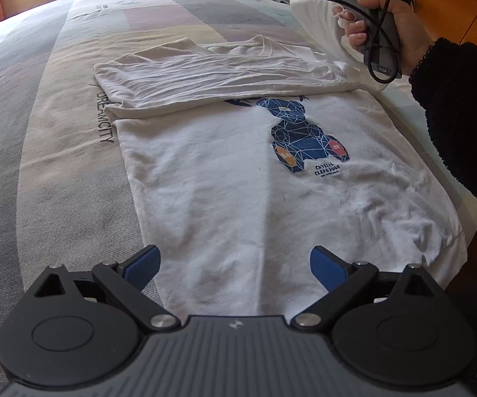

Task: Fold clothes
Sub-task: 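Carry the held sleeve across the sweatshirt chest toward the collar with the right gripper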

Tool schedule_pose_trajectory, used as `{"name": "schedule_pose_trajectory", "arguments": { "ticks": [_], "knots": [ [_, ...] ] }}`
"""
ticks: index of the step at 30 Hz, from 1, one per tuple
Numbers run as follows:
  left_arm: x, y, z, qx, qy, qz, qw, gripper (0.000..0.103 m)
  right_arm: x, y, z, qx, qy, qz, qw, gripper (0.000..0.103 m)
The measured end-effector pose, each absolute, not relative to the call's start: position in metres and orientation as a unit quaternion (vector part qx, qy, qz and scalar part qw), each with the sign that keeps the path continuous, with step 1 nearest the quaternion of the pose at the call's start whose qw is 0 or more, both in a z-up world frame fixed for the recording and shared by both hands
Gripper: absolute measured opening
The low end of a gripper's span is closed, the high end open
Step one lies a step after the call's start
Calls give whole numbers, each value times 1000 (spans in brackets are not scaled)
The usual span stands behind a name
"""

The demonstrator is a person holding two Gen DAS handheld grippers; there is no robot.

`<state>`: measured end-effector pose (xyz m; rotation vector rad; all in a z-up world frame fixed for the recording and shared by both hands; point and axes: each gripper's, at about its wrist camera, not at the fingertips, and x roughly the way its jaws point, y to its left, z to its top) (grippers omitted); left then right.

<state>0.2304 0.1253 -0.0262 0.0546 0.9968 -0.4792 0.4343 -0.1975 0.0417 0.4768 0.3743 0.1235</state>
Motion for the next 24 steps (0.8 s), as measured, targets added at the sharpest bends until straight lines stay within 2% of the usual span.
{"name": "schedule_pose_trajectory", "arguments": {
  "ticks": [24],
  "knots": [
    [231,139,-41,1,493,-210,844,97,450,-91,20,191,251,165,935,103]
  ]
}}
